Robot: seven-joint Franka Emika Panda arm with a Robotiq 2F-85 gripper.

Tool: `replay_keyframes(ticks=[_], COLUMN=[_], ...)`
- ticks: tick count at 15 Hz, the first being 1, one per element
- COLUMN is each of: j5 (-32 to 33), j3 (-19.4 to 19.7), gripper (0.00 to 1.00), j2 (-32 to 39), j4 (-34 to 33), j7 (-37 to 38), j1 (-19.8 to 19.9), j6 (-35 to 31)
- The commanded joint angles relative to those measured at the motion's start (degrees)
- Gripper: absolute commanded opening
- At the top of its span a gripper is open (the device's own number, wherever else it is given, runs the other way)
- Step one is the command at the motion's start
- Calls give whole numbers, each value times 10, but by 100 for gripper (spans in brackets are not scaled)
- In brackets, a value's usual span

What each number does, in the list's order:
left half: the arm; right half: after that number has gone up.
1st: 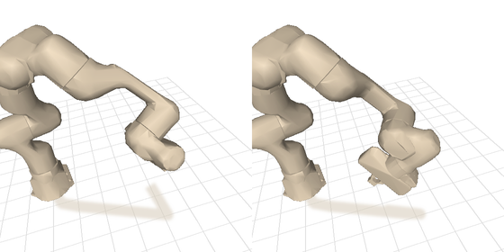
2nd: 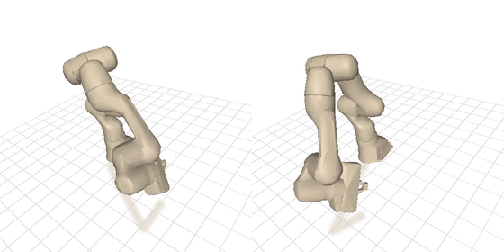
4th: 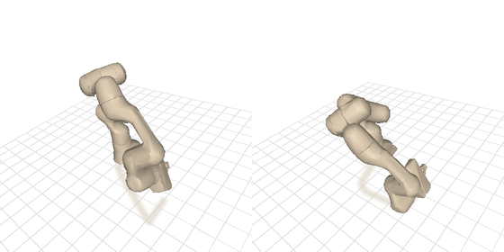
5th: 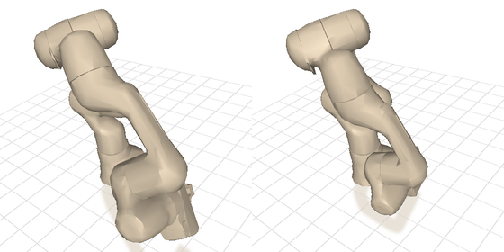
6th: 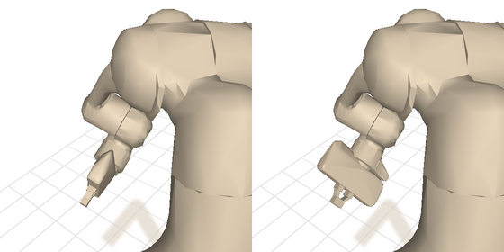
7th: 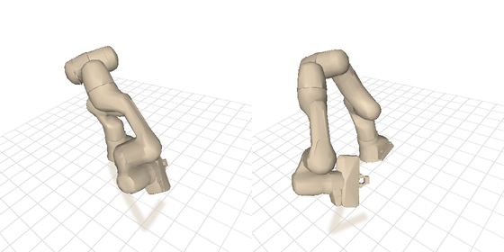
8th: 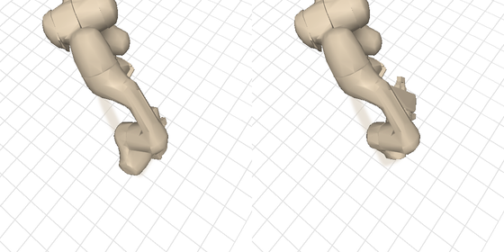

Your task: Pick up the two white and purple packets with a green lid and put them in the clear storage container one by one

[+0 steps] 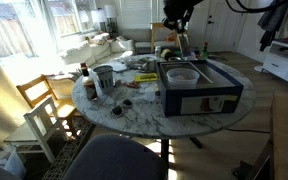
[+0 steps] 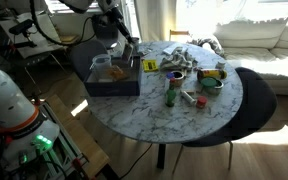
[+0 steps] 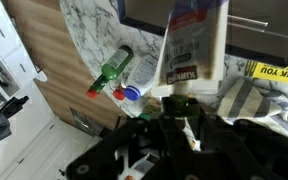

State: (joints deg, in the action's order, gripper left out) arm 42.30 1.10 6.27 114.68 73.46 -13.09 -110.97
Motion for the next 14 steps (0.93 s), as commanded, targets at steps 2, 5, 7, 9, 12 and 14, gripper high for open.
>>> replay_keyframes(ticks=[2,5,7,9,12,14], j5=[-30,-70,-84,-88,-69,-66], j3=[-21,-25,-24,-21,-17,-19], gripper=[5,5,5,22,50,65], j2=[29,53,69,80,87,80], j4=[-4,-13,-20,-26,-27,-23], j7=[25,18,27,33,43,29], j1=[34,37,34,30,25,25], j6=[-63,-90,-93,-95,-105,-119])
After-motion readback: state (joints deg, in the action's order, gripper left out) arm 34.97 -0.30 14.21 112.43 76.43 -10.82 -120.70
